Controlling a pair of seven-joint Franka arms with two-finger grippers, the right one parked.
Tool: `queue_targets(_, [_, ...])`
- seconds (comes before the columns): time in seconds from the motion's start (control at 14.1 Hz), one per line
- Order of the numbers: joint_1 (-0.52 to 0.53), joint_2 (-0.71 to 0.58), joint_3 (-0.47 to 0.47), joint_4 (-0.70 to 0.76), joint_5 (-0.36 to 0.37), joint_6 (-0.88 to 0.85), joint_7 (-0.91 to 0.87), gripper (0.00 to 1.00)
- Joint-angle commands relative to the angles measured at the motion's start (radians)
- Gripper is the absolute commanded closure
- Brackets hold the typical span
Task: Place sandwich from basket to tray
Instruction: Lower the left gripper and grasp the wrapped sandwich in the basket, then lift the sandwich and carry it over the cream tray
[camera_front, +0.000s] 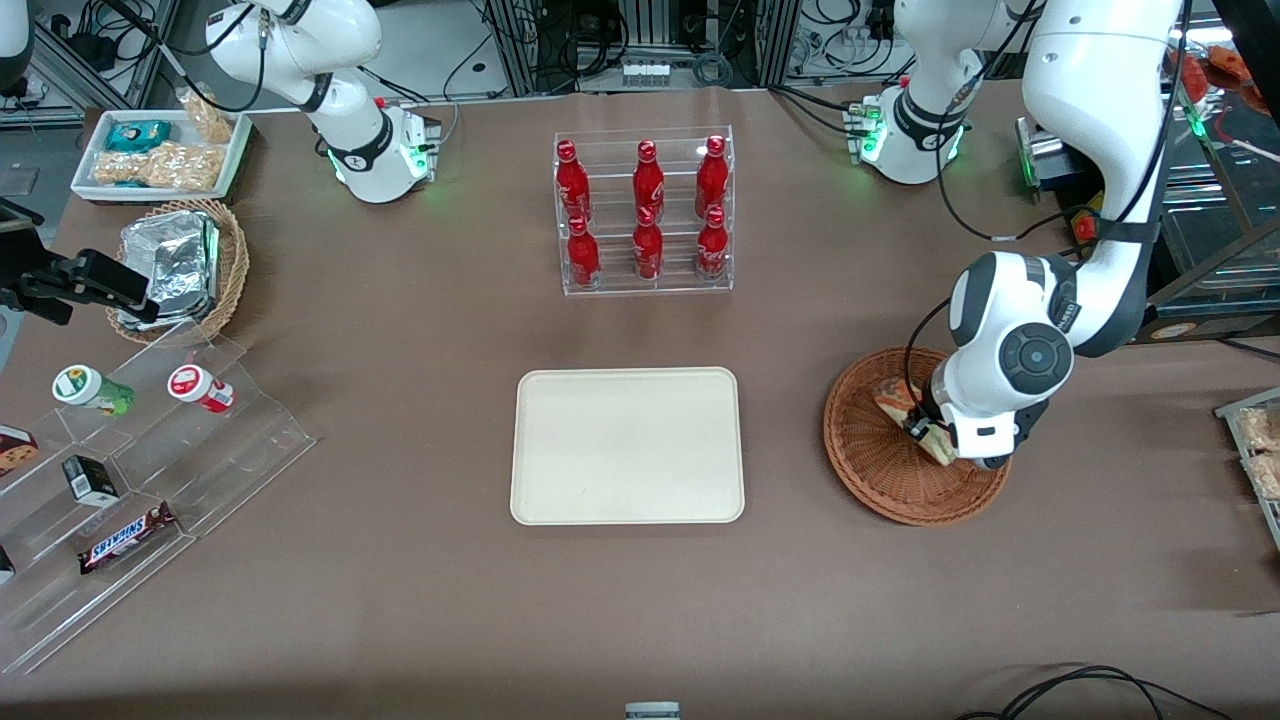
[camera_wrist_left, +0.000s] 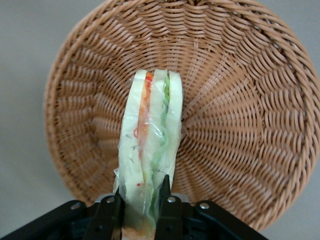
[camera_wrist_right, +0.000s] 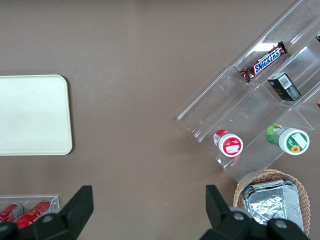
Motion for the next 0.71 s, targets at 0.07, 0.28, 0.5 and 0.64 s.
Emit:
queue_targets(0.07, [-0.042,-0.003,-0.008,0.11,0.019,-0.068,-0.01,1.0])
queue_targets(0.28, [-0.041,0.036,-0.084,0.171,0.012,-0.045,0.248,0.98])
queue_targets(0.5, [-0.042,0.202,-0.199,0.393,0.004,-0.057,0.286,0.95])
queue_targets(0.64, [-0.077,0.283,-0.244,0.512,0.029,-0.072,0.283,0.95])
